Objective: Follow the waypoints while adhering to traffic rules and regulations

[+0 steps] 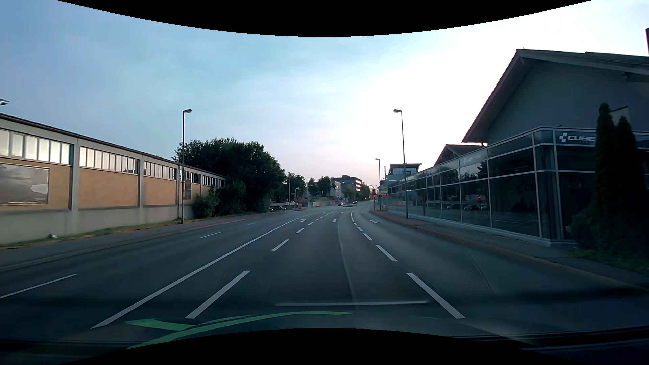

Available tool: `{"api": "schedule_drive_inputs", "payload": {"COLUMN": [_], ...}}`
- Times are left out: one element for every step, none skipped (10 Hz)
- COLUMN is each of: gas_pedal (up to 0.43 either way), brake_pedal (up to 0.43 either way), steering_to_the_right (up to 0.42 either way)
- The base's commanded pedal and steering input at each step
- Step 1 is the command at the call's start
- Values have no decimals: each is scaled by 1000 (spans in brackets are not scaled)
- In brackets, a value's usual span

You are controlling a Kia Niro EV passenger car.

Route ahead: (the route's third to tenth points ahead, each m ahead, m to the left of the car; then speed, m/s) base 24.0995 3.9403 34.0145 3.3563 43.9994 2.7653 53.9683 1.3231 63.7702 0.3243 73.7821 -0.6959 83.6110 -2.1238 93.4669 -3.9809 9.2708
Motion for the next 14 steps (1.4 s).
{"api": "schedule_drive_inputs", "payload": {"gas_pedal": [0, 0, 0, 0, 0, 0, 0, 0, 0, 0, 0, 0, 0, 0], "brake_pedal": [183, 183, 183, 183, 183, 183, 183, 183, 183, 183, 183, 183, 183, 183], "steering_to_the_right": [6, 6, 6, 7, 7, 7, 7, 8, 8, 8, 8, 8, 8, 8]}}
